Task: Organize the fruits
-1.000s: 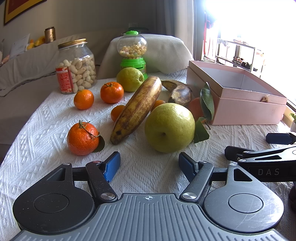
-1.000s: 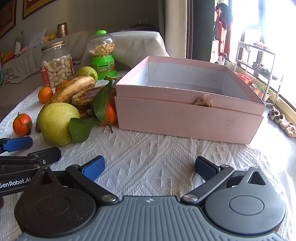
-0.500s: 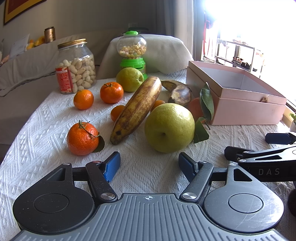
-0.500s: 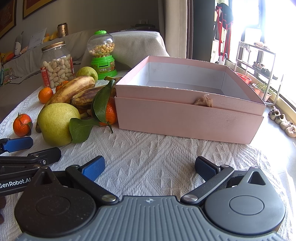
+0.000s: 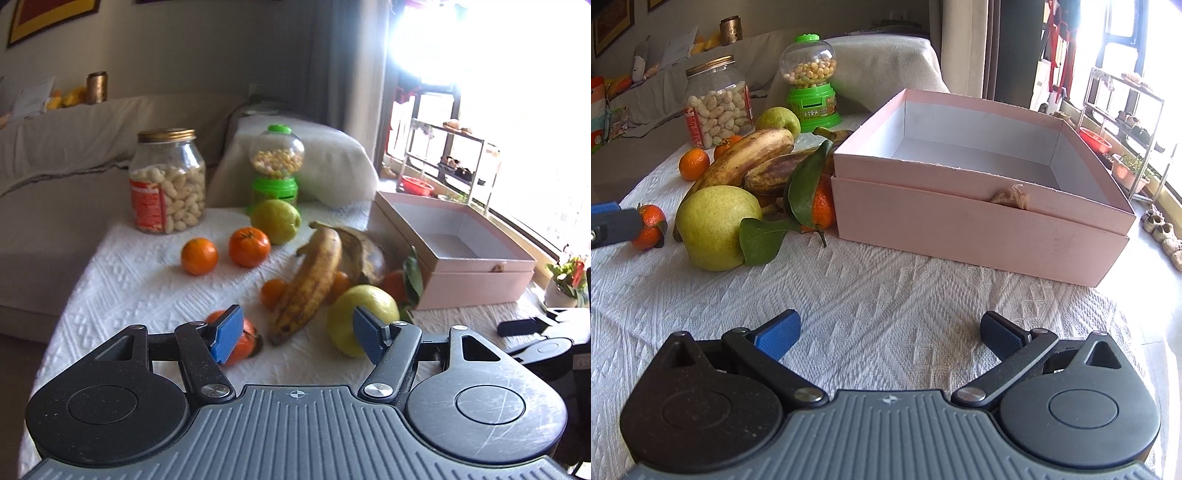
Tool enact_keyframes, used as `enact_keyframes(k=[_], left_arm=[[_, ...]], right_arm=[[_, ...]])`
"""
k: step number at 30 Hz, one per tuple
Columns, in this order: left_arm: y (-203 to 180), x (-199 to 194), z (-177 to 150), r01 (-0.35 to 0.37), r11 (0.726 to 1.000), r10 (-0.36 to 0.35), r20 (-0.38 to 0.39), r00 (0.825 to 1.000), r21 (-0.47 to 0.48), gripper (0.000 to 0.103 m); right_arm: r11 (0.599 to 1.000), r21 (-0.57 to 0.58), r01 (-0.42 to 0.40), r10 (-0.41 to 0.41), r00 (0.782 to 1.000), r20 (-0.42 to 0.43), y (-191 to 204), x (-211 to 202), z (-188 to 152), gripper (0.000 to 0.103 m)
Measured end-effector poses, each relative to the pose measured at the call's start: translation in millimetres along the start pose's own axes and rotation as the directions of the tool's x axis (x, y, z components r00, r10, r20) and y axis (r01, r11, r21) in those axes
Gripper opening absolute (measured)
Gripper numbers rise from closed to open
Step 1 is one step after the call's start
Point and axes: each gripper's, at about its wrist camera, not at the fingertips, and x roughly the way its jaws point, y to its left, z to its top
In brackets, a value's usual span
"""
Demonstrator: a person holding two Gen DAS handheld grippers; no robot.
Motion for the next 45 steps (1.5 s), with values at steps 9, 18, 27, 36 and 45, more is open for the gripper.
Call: enact_keyframes(k=[9, 18, 27, 36, 45], left_arm=[[44.1, -9.1, 6.8, -0.023, 0.995, 0.025, 0.013, 1.000, -0.096, 0.069], [50.7, 0.9, -6.2, -0.019, 0.993, 0.015, -0.032, 0.999, -0.119, 0.067], [52.0, -0.2, -5.6, -0.006, 0.991, 0.002, -0.036, 0.999, -0.131, 0.067], [44.7, -0.3, -3.2, 0.038, 0.991, -0.043, -0.035, 0.998, -0.131, 0.067], [30.1, -6.2, 2.0, 0.093, 0.992, -0.095, -0.026, 0.995, -0.088, 0.066]], right_arm=[[0.969, -0.204, -0.141, 0.174, 0.972, 0.157, 54.3, -34.6, 17.9, 0.088], [0.947, -0.264, -0.183, 0.237, 0.952, 0.191, 97.3, -22.0, 40.7, 0.085], [0.975, -0.120, -0.188, 0.213, 0.947, 0.242, 84.3, -7.0, 59.2, 0.047], [0.953, -0.207, -0.222, 0.266, 0.939, 0.218, 89.8, -32.1, 25.1, 0.046], [0.858, -0.300, -0.418, 0.474, 0.868, 0.146, 104.0, -59.3, 8.6, 0.046]])
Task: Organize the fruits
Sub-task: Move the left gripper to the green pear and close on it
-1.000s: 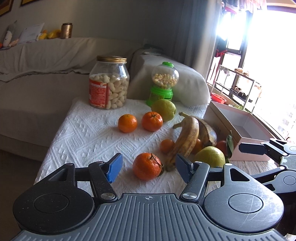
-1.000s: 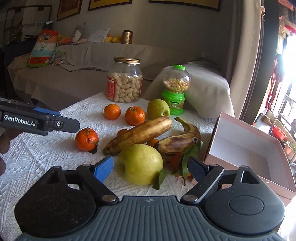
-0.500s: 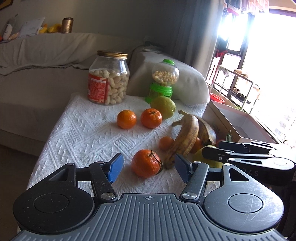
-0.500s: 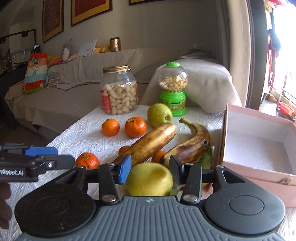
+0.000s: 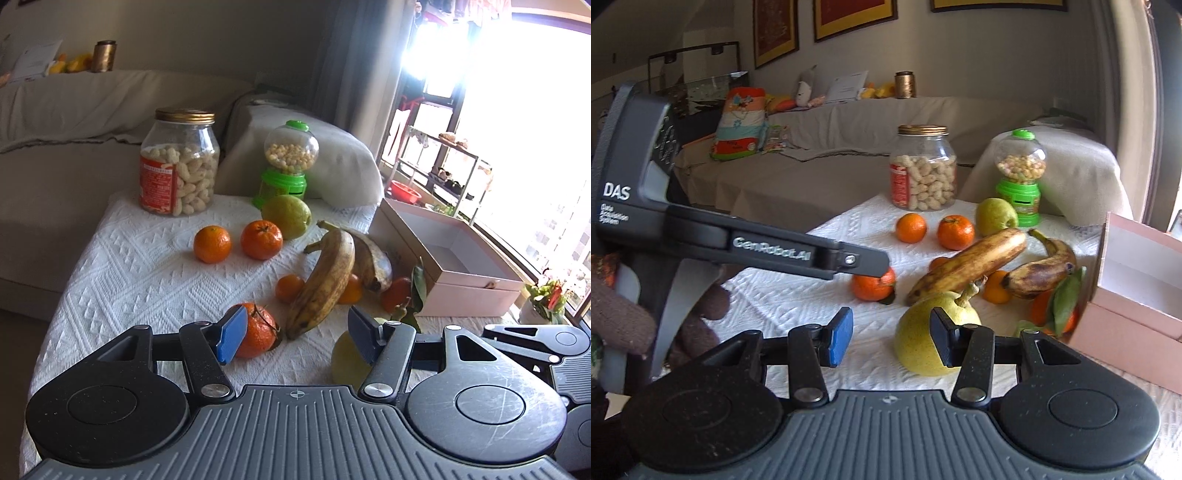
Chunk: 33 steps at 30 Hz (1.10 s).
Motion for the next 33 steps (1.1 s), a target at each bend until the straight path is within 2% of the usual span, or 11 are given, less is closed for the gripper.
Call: enact_keyframes(k=[3, 5, 9, 14, 17, 21, 24, 28, 33], left_arm=[[-1.6, -5.2, 2.1, 0.000, 1.000, 0.000, 0.011, 1.000, 0.011, 0.066], [-0.4, -8.9, 3.5, -0.006, 1.000, 0.006, 0.018, 1.000, 0.010, 0.066], [5.3, -11.4, 6.1, -0.031, 1.000, 0.031, 0.024, 0.999, 0.000, 0.066], [11.5, -4.2, 20.3, -0.031, 0.999, 0.032, 0.028, 0.999, -0.019, 0.066], [11.1, 10.5, 43.2, -0.004, 1.000, 0.004, 0.020, 1.000, -0.020, 0.066], [9.6, 52.1, 83.1, 0.073, 0.997, -0.074, -0.031, 0.997, -0.040, 0.066], [19.2, 101.9, 115.1, 0.077, 0.985, -0.094, -0.110, 0.989, -0.154, 0.066], [37.9, 168.4, 150.2, -0.041, 0.956, -0.027, -0.224, 0.974, -0.292, 0.066], [58.2, 223.8, 162.0, -0.139, 0.900, -0.001, -0.322, 0.947, -0.413, 0.066]], right_arm=[[0.998, 0.002, -0.069, 0.069, 0.997, -0.033, 8.5, 6.1, -1.4, 0.045], [0.998, -0.001, -0.066, 0.066, 0.996, -0.062, 11.3, 11.4, -4.8, 0.045], [0.998, -0.020, -0.056, 0.055, 0.998, -0.027, 8.8, 1.4, -6.8, 0.046], [0.991, -0.115, 0.074, -0.068, 0.996, 0.056, 5.4, -19.3, -9.2, 0.071], [0.970, -0.140, 0.198, -0.187, 0.979, 0.085, -6.4, -24.2, -13.5, 0.073], [0.950, -0.080, 0.303, -0.297, 0.952, 0.072, -36.0, -23.2, -24.1, 0.073], [0.941, 0.028, 0.338, -0.339, 0.940, 0.039, -60.3, -23.1, -34.8, 0.073], [0.923, 0.125, 0.363, -0.367, 0.930, 0.012, -82.0, -23.5, -45.6, 0.073], [0.925, 0.170, 0.339, -0.351, 0.935, 0.048, -87.7, -30.7, -50.4, 0.074]])
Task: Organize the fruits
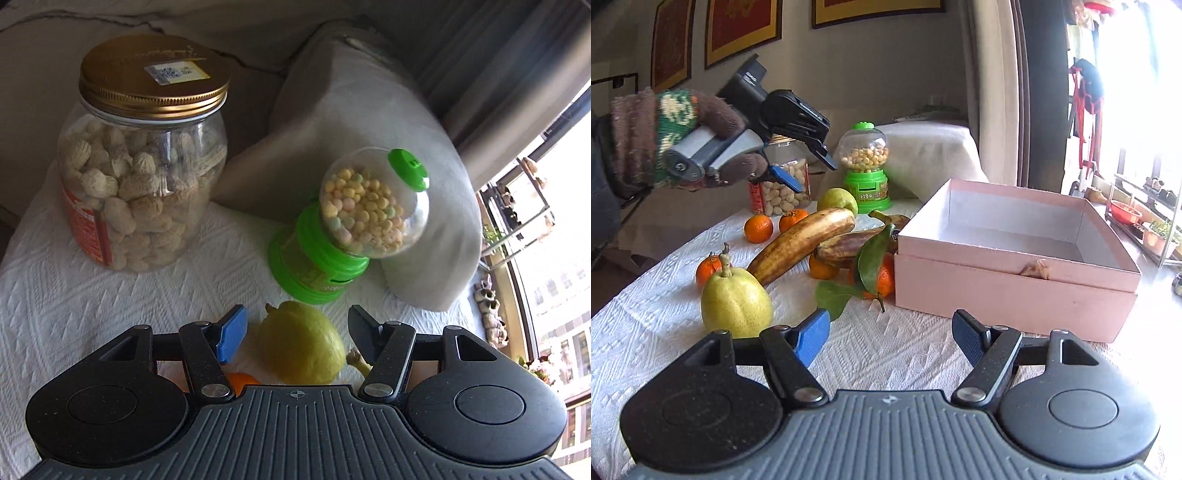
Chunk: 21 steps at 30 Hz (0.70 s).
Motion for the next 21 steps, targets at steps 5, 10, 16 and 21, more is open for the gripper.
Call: enact_keyframes(k=[5, 10, 16, 21], left_arm=[[-2.6, 27.7, 0.3, -0.053, 0.999, 0.053, -0.047, 0.998, -0.003, 0.067], [-13.2, 39.9, -2.1, -0.046, 0.998, 0.048, -0.043, 0.998, 0.040, 0.070], [-30.4, 55.0, -8.8, -0.008, 0.998, 0.016, -0.114, 0.993, 0.067, 0.065], [-41.9, 55.7, -17.7, -0.024, 0.986, 0.040, -0.093, 0.995, 0.166, 0.066]], right_arm=[[1.000, 0.015, -0.023, 0.023, 1.000, 0.006, 0.2, -0.1, 1.1, 0.074], [0.999, 0.040, -0.034, 0.034, 0.999, 0.003, -3.1, 0.5, 0.8, 0.074], [0.998, 0.049, -0.032, 0.032, 0.999, -0.008, -3.8, 2.4, 0.2, 0.074], [0.998, 0.058, -0.026, 0.027, 1.000, -0.013, -4.9, 3.0, -0.3, 0.074]])
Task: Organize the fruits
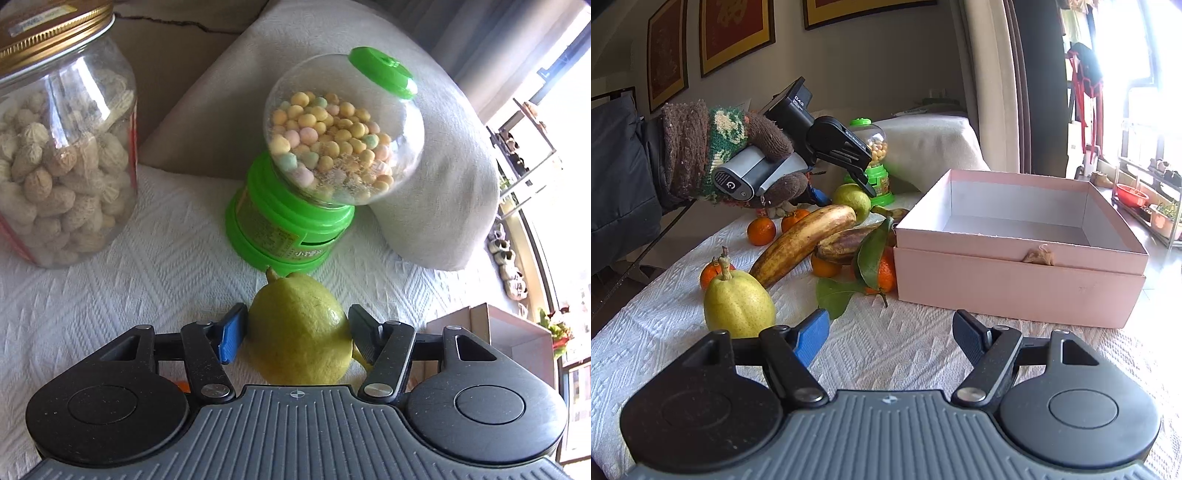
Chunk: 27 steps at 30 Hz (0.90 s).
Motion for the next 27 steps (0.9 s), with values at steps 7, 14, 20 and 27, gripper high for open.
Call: enact_keyframes(k=[7, 14, 20, 27], left_arm=[[-1.7, -42.9, -47.8, 0.003, 0.970, -0.033, 0.121, 0.992, 0.243, 0.065], [-14.3, -50.2, -74.4, -0.066, 0.916, -0.025, 0.221, 0.975, 0.395, 0.066], [-6.8, -40.7, -78.3, -0.091, 0.903, -0.015, 0.243, 0.970, 0.420, 0.069], [-5.9, -38.9, -68.9, -0.071, 0.901, -0.040, 0.245, 0.969, 0.427, 0.068]], right_arm=[[1.000, 0.020, -0.007, 0.007, 1.000, 0.002, -3.5, -0.3, 0.3, 0.074], [1.000, 0.020, -0.003, 0.003, 1.000, -0.015, -3.2, 3.5, 1.0, 0.074], [1.000, 0.025, 0.007, -0.007, 1.000, -0.017, -3.5, 4.7, 0.4, 0.074], [1.000, 0.030, 0.003, -0.003, 1.000, -0.027, -4.5, 5.8, 0.8, 0.075]])
